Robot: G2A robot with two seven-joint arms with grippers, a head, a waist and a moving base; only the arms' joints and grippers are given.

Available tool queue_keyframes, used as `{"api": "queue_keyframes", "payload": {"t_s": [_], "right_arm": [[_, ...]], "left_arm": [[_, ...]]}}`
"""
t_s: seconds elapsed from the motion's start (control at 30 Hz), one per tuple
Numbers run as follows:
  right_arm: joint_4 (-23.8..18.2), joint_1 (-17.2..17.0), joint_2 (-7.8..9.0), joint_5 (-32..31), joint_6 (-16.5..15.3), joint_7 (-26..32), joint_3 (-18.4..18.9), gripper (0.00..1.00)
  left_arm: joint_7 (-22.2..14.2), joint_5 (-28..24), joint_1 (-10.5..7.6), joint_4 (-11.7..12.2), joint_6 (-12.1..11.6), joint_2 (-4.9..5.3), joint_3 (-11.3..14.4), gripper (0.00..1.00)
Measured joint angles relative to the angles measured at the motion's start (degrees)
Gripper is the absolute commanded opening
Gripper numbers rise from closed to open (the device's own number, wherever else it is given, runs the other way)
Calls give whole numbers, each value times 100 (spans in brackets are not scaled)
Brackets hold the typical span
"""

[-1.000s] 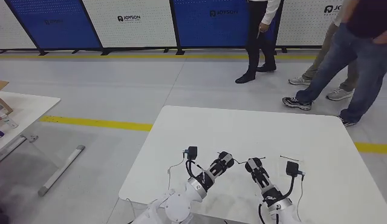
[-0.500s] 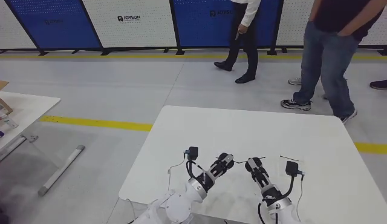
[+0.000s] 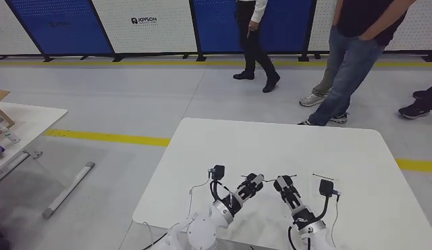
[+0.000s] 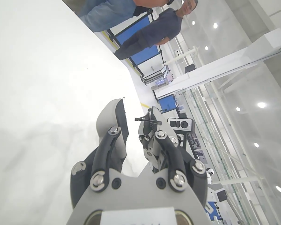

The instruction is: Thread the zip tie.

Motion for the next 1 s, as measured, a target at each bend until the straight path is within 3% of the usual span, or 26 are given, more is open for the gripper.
{"api": "queue_keyframes", "payload": {"t_s": [0.13, 1.0], "right_arm": [[-6, -20, -9, 8, -21, 14, 32, 0], [52, 48, -80, 110, 16, 427, 65, 0]], "left_arm": [[-30, 13, -24, 20, 29, -11, 22, 0], [-257, -109, 16, -15, -143, -23, -76, 0]]}}
